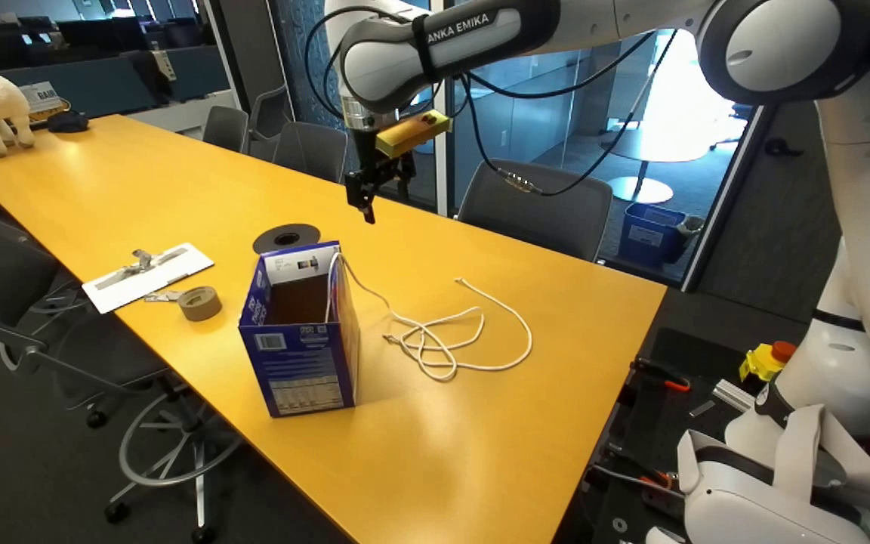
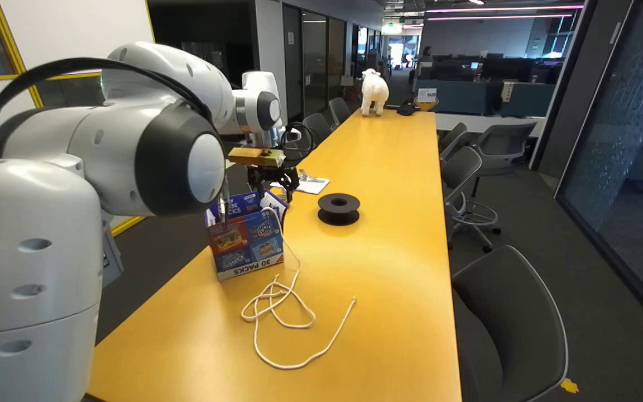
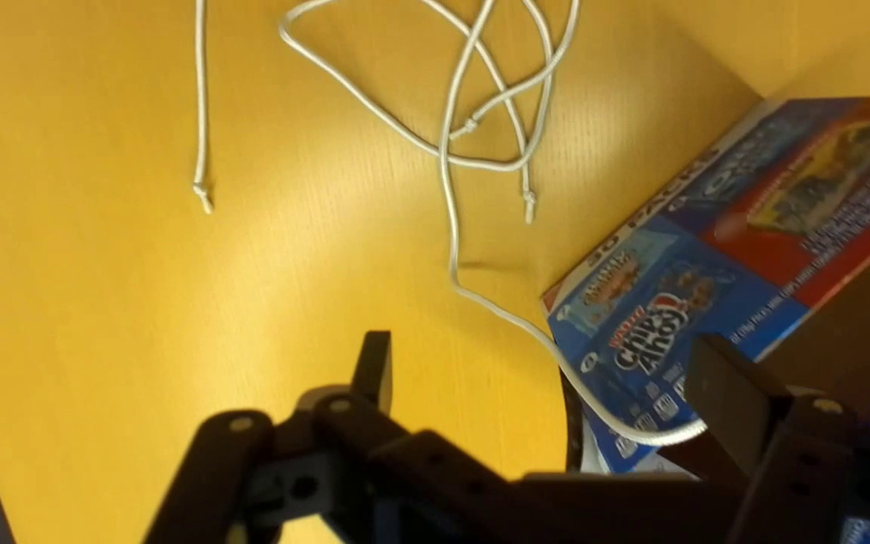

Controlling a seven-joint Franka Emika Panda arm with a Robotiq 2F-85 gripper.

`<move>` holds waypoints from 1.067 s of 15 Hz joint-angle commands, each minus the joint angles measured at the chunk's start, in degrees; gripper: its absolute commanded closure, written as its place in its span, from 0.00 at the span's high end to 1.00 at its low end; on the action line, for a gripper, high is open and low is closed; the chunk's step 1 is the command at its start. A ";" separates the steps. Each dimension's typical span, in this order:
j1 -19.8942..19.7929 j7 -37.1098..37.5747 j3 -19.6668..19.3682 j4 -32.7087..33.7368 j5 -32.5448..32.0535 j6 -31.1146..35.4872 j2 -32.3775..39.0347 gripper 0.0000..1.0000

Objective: Put the strings inside the blue box.

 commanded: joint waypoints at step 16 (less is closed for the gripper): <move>-0.64 10.79 -1.45 -50.03 7.24 39.27 -9.19 1.00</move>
